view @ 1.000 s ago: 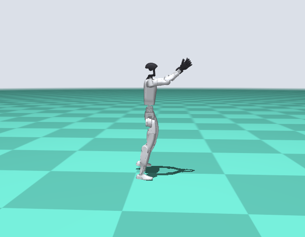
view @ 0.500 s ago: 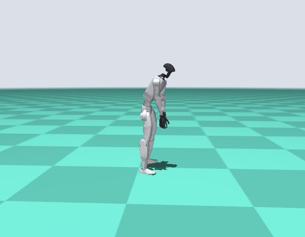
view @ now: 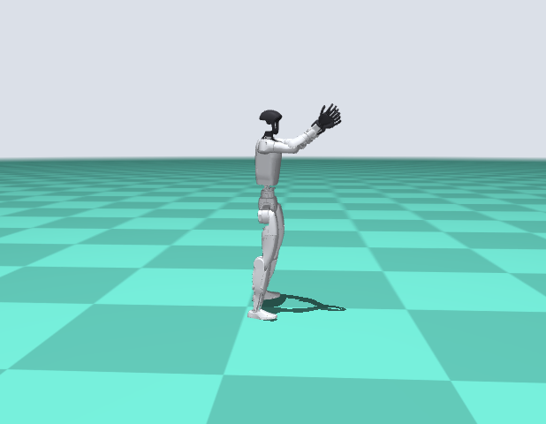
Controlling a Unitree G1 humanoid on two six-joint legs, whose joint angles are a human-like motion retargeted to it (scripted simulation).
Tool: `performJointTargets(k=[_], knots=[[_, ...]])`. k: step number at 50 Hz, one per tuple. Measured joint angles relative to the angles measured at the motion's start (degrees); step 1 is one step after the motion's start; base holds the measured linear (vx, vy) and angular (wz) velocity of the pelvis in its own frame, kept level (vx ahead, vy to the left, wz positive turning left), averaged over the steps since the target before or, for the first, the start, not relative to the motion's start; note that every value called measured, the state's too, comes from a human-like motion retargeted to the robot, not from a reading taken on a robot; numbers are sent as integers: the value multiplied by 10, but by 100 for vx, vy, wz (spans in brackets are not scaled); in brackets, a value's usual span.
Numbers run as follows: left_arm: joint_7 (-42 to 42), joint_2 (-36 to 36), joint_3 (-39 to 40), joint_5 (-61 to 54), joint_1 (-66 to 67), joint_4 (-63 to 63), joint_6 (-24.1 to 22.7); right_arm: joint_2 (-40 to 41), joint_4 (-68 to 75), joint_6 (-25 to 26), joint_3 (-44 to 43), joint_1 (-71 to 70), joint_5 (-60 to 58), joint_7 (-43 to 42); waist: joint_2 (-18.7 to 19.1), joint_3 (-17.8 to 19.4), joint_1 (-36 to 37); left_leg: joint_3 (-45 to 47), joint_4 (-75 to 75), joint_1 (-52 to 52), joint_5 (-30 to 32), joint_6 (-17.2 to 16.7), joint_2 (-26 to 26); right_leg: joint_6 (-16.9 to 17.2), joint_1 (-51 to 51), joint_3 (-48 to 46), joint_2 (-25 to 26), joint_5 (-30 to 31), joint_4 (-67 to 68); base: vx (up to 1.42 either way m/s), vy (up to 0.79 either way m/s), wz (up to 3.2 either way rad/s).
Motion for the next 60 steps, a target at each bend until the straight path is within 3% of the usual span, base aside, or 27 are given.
performJointTargets(k=[6, 12, 18, 23, 25, 27, 35, 38, 41, 46, 49, 55, 60], knots=[[29, 65, -38, 81, -186, -98, -45, -86, -89, -10, 54, -195, -101, -32, -3, -13, -14, -2, -6, -2, -2, -5, -3, 2, -1, -1, -1, -2, -3, 0, 0, 0], [40, 84, -61, 53, -259, -76, -56, -98, -39, -13, 104, -291, -76, -35, 0, -23, -20, -1, 2, -13, -7, -8, -2, -1, -12, 3, -2, -4, 0, 0, 0, 0], [1, 76, -60, 20, -193, -28, -47, -55, 18, -19, 83, -231, -36, -16, -6, -15, -19, 4, 3, -13, -9, -5, -4, -1, -21, 13, -5, -2, 8, -5, 2, -8], [-44, 36, -13, 5, -32, 18, -19, 18, 58, -13, 22, -65, -4, 11, -19, 1, -5, 9, 3, -9, -9, 3, -6, -2, -27, 23, -7, 4, 15, -10, 3, -13], [-68, 20, 8, 12, 49, 39, 8, 53, 89, 23, 9, 8, -24, 35, -26, 16, 0, 12, 4, -9, -9, 8, -8, -4, -30, 28, -9, 6, 18, -13, 3, -15], [-54, 1, 39, -5, 131, 58, 15, 105, 104, 9, -22, 86, 24, 23, -31, 41, 6, 14, 6, -13, -7, 9, -9, -6, -36, 32, -9, 10, 19, -15, 2, -13], [-60, -80, 132, 27, 407, 170, 93, 253, 278, 57, -54, 317, 57, 47, -57, 182, 44, 10, -3, -44, 10, 13, -16, -21, -67, 36, -13, 32, 8, -16, 1, 2], [-54, -108, 169, 36, 472, 206, 92, 286, 331, 36, -87, 375, 85, 30, -55, 231, 63, 2, -23, -60, 24, 7, -23, -21, -74, 23, -14, 46, -11, -13, 0, 30], [-65, -131, 195, 56, 532, 238, 87, 306, 377, 36, -99, 430, 64, 42, -48, 250, 75, -8, -46, -77, 38, -3, -31, -17, -81, 5, -15, 58, -34, -8, 0, 45], [-75, -153, 218, 59, 579, 280, 77, 323, 426, 34, -95, 476, 49, 53, -36, 249, 86, -29, -87, -81, 61, -27, -41, -8, -73, -28, -13, 65, -56, -1, -1, 48], [-78, -154, 220, 60, 575, 290, 79, 322, 436, 34, -99, 472, 54, 56, -33, 227, 90, -40, -102, -71, 70, -35, -42, -8, -60, -43, -12, 58, -53, 6, -3, 44], [-92, -125, 193, 64, 469, 286, 107, 292, 429, 53, -129, 366, 71, 73, -32, 141, 83, -62, -84, -55, 58, -29, -34, -10, -34, -65, -12, 29, -21, 11, -4, 33], [-73, -76, 115, 22, 304, 240, 106, 230, 380, 46, -94, 200, 95, 60, -21, 59, 78, -75, -46, -42, 38, -24, -23, -8, -7, -75, -13, 8, 7, 13, -2, 17]])
